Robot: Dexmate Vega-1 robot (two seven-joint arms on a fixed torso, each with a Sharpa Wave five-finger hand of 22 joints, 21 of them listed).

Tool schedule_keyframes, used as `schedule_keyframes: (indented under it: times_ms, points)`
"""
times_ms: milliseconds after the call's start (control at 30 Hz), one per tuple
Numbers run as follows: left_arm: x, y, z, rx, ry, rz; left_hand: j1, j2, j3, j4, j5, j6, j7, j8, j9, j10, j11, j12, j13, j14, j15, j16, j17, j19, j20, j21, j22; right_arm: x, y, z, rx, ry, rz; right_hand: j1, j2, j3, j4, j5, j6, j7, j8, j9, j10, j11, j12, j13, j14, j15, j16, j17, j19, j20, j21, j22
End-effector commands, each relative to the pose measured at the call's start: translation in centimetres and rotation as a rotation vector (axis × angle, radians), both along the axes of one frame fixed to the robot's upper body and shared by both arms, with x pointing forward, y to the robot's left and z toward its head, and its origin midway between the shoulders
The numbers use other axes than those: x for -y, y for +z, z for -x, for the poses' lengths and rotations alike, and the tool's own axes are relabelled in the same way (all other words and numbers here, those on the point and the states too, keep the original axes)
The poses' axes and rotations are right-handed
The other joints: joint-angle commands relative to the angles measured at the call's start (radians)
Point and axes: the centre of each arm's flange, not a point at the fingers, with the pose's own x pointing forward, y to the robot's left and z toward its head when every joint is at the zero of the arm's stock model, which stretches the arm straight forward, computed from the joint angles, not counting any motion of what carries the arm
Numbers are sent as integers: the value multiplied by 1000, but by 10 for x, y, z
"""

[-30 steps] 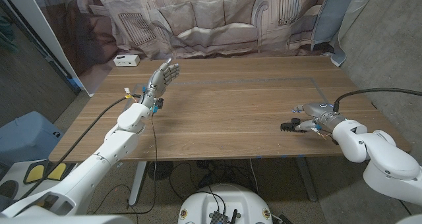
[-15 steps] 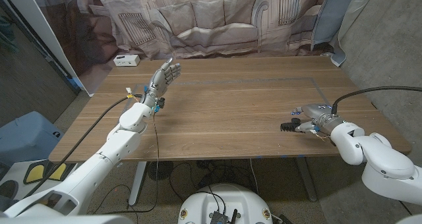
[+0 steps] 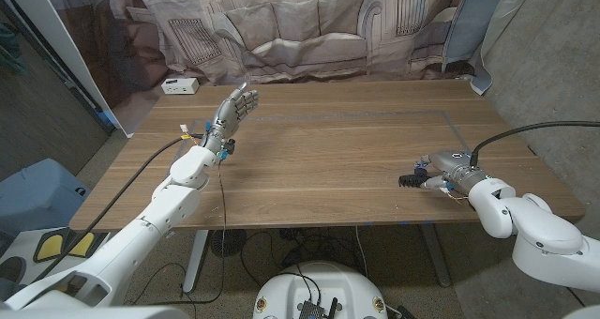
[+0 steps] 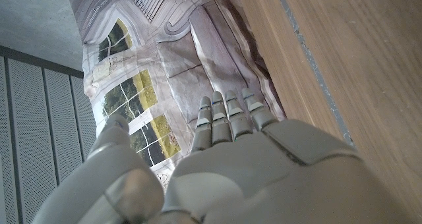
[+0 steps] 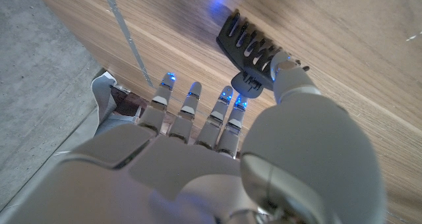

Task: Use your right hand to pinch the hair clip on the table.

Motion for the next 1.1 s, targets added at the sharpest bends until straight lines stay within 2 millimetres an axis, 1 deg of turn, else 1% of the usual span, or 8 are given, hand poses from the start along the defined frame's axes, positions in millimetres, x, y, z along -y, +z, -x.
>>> schedule_keyframes:
  times_ms: [33, 167, 333, 467, 533, 800, 933, 1100]
  points:
    - [3, -1, -5, -7, -4, -5, 3, 11, 4, -8, -4, 10, -1, -2, 2, 7, 2, -5, 4, -2, 0, -1, 4, -7, 0, -1, 1, 2, 0, -5, 6, -8, -5, 9, -1, 7, 3, 8, 33, 8, 8, 6, 28, 0, 5, 0, 30, -5, 2, 2, 23, -1, 3, 3]
    - [3, -2, -6, -8, -4, 1, 3, 12, 4, -8, -4, 9, -1, -3, 2, 9, 0, -5, 4, -2, -1, -1, 4, -8, 2, -1, 1, 2, 1, -4, 11, -7, -7, 9, 0, 8, 4, 8, 43, 4, 10, 6, 39, -1, 8, 0, 39, -5, 2, 2, 30, 0, 3, 3]
    - [4, -3, -7, -10, -4, 4, 3, 12, 4, -9, -4, 10, -1, -3, 2, 8, 2, -5, 4, -2, -1, -1, 4, -10, 2, -1, 1, 3, 2, -6, -5, -5, -5, 10, 8, 7, 9, 6, 96, -3, 21, 5, 98, -7, 17, 0, 88, -16, 10, 6, 59, 0, 1, 2]
    - [4, -6, -9, -20, -5, 9, 3, 12, 5, -9, -4, 10, -2, -3, 2, 8, 0, -6, 4, -2, -1, 0, 4, -11, 1, -2, 1, 3, 4, -7, -11, -2, -3, 12, 12, 3, 10, 3, 119, -9, 25, 5, 121, -8, 19, 0, 98, -23, 11, 8, 69, 0, -1, 2]
    - [4, -8, -10, -23, -6, 11, 3, 12, 5, -10, -4, 9, -2, -4, 2, 10, -3, -5, 4, -2, 0, 0, 4, -13, 2, -2, 1, 3, 4, -8, -16, 0, -4, 14, 12, 2, 10, 2, 124, -10, 26, 5, 123, -10, 17, 0, 102, -24, 12, 8, 72, 0, -1, 2]
    - [2, -9, -11, -32, -2, 13, 3, 13, 5, -11, -4, 11, -2, -4, 2, 9, -2, -6, 5, -2, 0, -1, 4, -16, 4, -2, 1, 2, 6, -8, -12, -2, -2, 14, 12, 4, 10, 2, 140, -11, 28, 5, 133, -9, 16, 0, 113, -25, 8, 6, 80, 0, -3, 1]
    - [2, -10, -12, -36, -2, 15, 3, 13, 5, -11, -4, 10, -2, -4, 2, 10, -1, -6, 5, -3, 1, -1, 4, -18, 4, -3, 1, 2, 7, -8, -10, -4, 2, 17, 15, 4, 10, 1, 165, -12, 32, 5, 163, -10, 20, 0, 126, -31, 7, 6, 90, 0, -5, 1]
    - [2, -10, -12, -38, -2, 14, 3, 13, 6, -12, -4, 11, -2, -4, 2, 9, -1, -7, 5, -4, 0, -1, 4, -21, 4, -3, 1, 2, 8, -7, -9, -10, 7, 20, 18, 3, 10, 0, 189, -13, 37, 5, 182, -11, 22, 0, 137, -35, 6, 7, 98, 0, -7, 1]
